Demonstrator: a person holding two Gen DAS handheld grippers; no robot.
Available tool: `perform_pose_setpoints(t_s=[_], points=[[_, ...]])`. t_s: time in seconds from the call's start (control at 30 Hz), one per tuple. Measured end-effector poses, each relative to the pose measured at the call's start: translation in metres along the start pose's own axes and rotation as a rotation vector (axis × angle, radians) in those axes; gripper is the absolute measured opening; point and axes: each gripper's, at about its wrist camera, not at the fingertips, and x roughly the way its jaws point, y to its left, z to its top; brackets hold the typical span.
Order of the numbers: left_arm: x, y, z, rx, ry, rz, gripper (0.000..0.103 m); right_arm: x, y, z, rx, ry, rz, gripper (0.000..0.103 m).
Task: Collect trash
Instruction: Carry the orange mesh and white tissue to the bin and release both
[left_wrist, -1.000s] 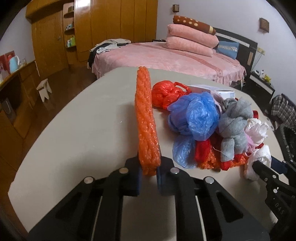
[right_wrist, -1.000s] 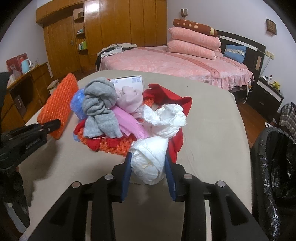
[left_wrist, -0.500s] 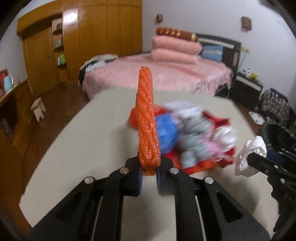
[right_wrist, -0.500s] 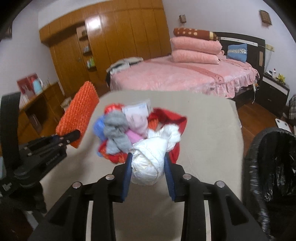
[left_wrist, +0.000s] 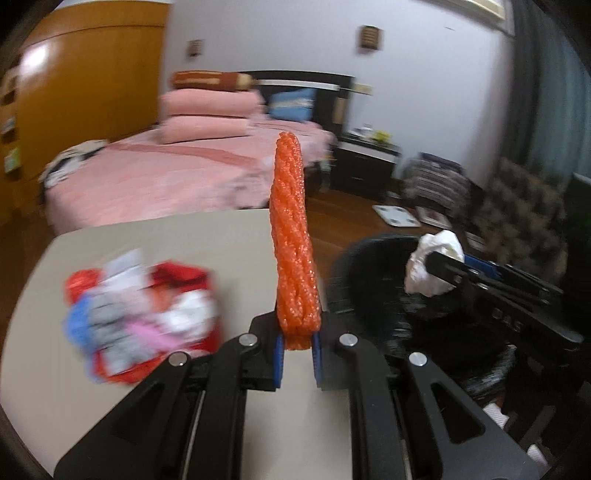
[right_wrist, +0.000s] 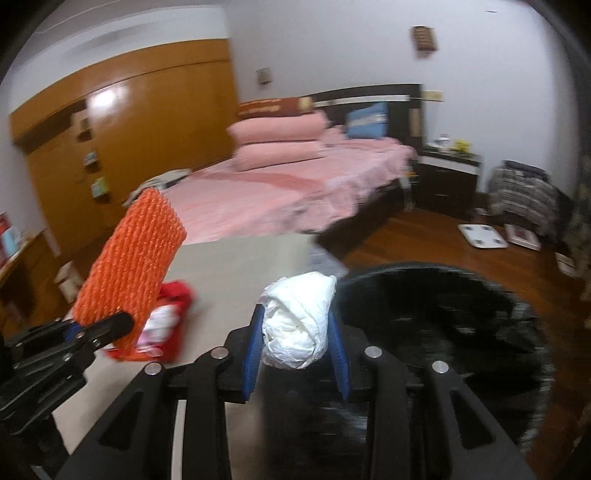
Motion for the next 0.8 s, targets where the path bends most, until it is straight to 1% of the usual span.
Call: perform_pose_setpoints(t_s=[0.03, 0.17, 0.23, 0.27, 0.3, 0.33, 0.37, 0.4, 0.43, 0.47, 0.5, 0.57, 0.63, 0.7, 0.73, 0.77, 0.8], points=[[0.01, -0.016, 0.004, 0.015, 0.009, -0.036, 0.011, -0.002, -0.016, 0.002, 0.016, -0.005, -0.033, 0.033], [0.036, -0.061, 0.008, 0.052, 0.039, -0.125, 0.011, -0.01, -0.061, 0.004, 0.053, -0.014, -0.116, 0.034], [0.049, -0.08, 0.008, 0.055, 0.053, -0.164, 0.013, -0.013, -0.081, 0.003, 0.068, -0.017, -0.156, 0.037], [0.058, -0.086, 0.008, 0.055, 0.06, -0.184, 0.02, -0.014, -0.088, 0.003, 0.075, -0.017, -0.172, 0.04], [0.064, -0.095, 0.007, 0.062, 0.071, -0.197, 0.031, -0.015, -0.095, 0.002, 0.083, -0.016, -0.189, 0.046], [0.07, -0.098, 0.006, 0.065, 0.07, -0.197, 0.056, -0.016, -0.103, 0.001, 0.092, -0.013, -0.208, 0.05], [0.07, -0.099, 0.005, 0.065, 0.055, -0.196, 0.064, -0.017, -0.108, 0.001, 0.098, -0.013, -0.221, 0.06], [0.071, -0.101, 0.002, 0.067, 0.045, -0.197, 0.065, -0.019, -0.11, -0.001, 0.103, -0.014, -0.234, 0.071], [0.069, -0.1, -0.001, 0.069, 0.048, -0.197, 0.066, -0.023, -0.112, -0.005, 0.109, -0.019, -0.25, 0.076], [0.069, -0.096, -0.002, 0.071, 0.05, -0.19, 0.07, -0.025, -0.114, -0.006, 0.112, -0.028, -0.258, 0.083], [0.067, -0.092, -0.004, 0.071, 0.047, -0.173, 0.072, -0.026, -0.115, -0.007, 0.113, -0.035, -0.261, 0.09], [0.057, -0.079, -0.008, 0.063, 0.034, -0.13, 0.078, -0.025, -0.111, -0.008, 0.117, -0.046, -0.252, 0.095], [0.047, -0.062, -0.009, 0.04, 0.023, -0.08, 0.081, -0.022, -0.098, -0.008, 0.117, -0.053, -0.217, 0.097], [0.037, -0.039, -0.008, 0.014, 0.008, -0.024, 0.082, -0.017, -0.084, -0.007, 0.103, -0.054, -0.186, 0.097], [0.029, -0.023, -0.011, -0.003, -0.006, 0.025, 0.082, -0.012, -0.071, -0.006, 0.089, -0.052, -0.161, 0.097], [0.023, -0.012, -0.012, -0.012, -0.015, 0.055, 0.082, -0.009, -0.061, -0.007, 0.079, -0.05, -0.143, 0.097], [0.014, 0.004, -0.016, -0.022, -0.029, 0.111, 0.082, -0.004, -0.047, -0.006, 0.066, -0.043, -0.112, 0.097]])
